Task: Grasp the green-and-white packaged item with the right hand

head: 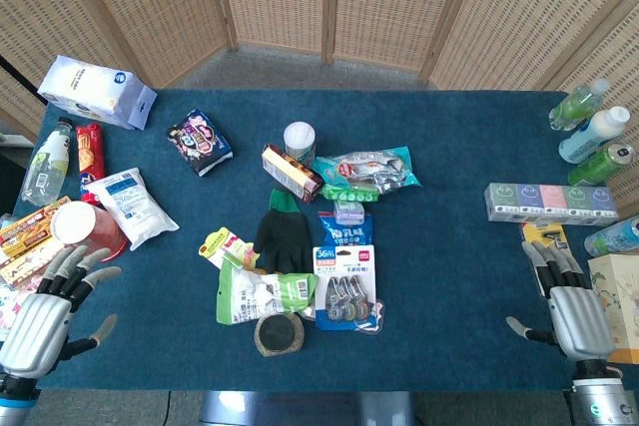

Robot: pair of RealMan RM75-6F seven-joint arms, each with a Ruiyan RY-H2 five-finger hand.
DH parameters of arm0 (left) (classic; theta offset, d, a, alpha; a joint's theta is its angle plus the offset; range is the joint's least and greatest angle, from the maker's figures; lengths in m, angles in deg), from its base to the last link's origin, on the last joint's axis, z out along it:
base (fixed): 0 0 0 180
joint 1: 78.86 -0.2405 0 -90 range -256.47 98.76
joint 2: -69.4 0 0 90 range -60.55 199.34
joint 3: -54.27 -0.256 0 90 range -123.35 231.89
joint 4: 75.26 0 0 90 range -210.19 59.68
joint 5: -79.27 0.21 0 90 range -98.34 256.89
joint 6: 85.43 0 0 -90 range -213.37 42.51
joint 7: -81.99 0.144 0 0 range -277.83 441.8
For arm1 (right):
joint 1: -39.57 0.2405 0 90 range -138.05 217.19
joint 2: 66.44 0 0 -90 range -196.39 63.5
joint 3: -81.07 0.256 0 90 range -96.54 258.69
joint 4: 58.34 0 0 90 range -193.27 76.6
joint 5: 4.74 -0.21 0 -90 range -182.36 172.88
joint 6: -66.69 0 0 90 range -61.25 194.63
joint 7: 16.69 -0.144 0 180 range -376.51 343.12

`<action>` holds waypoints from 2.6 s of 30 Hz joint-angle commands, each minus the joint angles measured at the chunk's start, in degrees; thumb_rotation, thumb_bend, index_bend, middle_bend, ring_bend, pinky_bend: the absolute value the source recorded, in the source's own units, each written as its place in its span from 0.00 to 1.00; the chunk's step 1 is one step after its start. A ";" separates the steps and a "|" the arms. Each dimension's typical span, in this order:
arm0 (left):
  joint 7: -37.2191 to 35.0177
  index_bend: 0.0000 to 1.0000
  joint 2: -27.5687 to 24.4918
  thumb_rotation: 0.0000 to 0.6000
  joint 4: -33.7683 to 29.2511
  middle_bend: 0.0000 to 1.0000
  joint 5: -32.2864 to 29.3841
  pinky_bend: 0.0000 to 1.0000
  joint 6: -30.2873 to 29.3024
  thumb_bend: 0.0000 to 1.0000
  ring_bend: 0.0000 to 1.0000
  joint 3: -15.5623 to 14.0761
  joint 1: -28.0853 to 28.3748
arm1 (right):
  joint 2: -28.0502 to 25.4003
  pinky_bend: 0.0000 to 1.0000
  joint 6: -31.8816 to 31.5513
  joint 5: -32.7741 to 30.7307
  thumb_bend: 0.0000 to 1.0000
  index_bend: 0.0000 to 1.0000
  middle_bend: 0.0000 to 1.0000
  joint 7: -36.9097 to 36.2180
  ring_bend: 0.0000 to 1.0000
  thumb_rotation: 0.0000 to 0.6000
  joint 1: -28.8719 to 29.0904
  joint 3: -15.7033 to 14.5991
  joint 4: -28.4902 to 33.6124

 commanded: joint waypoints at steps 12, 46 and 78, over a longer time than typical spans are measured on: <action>-2.53 0.20 -0.63 1.00 -1.05 0.17 1.47 0.00 1.53 0.36 0.10 0.37 1.32 | 0.04 0.00 0.21 1.38 0.14 0.00 0.00 -1.33 0.00 1.00 1.38 0.56 0.26; -5.59 0.18 -1.27 1.00 -5.34 0.16 6.39 0.00 0.68 0.36 0.09 -1.05 0.97 | 12.35 0.00 33.32 -9.61 0.14 0.00 0.00 -4.41 0.00 1.00 35.87 14.02 -19.09; -6.01 0.17 -1.80 1.00 -3.80 0.16 8.75 0.00 -5.64 0.36 0.09 -2.99 -3.99 | 33.73 0.91 47.17 -12.98 0.04 0.72 0.96 -13.89 0.80 1.00 52.05 12.77 -58.62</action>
